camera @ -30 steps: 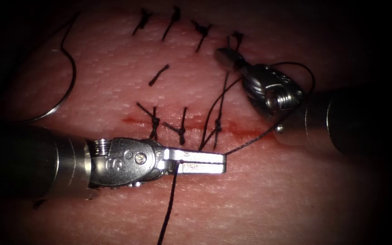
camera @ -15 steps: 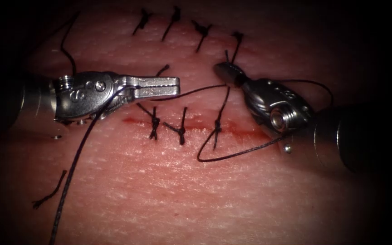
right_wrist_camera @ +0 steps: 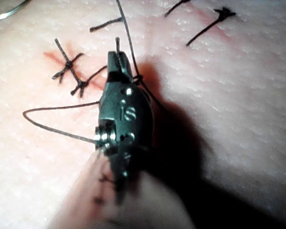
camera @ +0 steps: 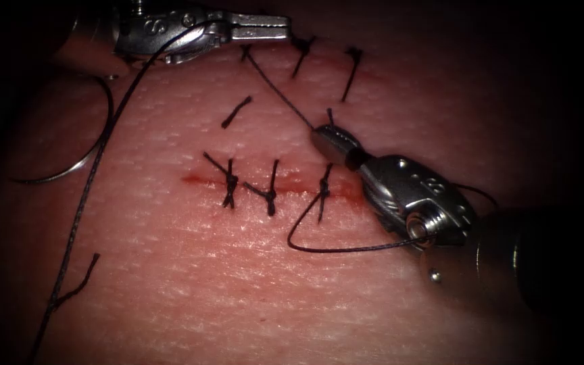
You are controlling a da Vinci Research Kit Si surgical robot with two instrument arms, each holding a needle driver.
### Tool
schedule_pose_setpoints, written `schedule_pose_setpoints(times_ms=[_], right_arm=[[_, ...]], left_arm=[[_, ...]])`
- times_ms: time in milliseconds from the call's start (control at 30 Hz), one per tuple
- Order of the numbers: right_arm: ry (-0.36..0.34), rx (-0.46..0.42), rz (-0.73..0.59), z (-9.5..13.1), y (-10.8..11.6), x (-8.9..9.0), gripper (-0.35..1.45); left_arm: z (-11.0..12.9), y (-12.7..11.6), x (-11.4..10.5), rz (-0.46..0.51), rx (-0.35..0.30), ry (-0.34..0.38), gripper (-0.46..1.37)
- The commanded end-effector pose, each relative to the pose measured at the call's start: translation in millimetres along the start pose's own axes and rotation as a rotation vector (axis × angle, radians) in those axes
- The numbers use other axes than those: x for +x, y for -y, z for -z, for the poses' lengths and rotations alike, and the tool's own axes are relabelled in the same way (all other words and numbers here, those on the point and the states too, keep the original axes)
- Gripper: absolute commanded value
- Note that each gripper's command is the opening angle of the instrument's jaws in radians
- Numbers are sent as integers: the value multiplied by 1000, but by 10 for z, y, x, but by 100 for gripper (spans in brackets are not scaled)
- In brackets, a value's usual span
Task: Wound Closure
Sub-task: Pull the left gripper up and the right gripper down to secure the knot.
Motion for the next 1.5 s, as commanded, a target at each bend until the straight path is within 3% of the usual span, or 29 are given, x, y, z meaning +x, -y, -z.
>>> schedule_pose_setpoints(times_ms=[33,233,367,567,667,800,1100,1500], right_arm=[[1,2,1,2,2,-2,-35],[4,33,17,17,18,-17,-35],[3,49,34,26,26,-34,-35],[23,59,54,33,32,-55,-35],[22,61,55,34,31,-56,-35],[26,64,63,37,34,-59,-35],[34,82,73,51,42,-72,-35],[34,94,84,59,44,-80,-35]], left_arm=[[-3,10,5,-31,10,14,-35],[-34,56,26,-132,69,64,-35],[-44,103,58,-157,96,66,-35],[-30,181,124,-166,138,37,-35],[-24,205,142,-161,147,35,-35],[-23,264,171,-155,178,29,-35],[-58,364,188,-174,226,16,-35],[-123,427,170,-219,243,45,-35]])
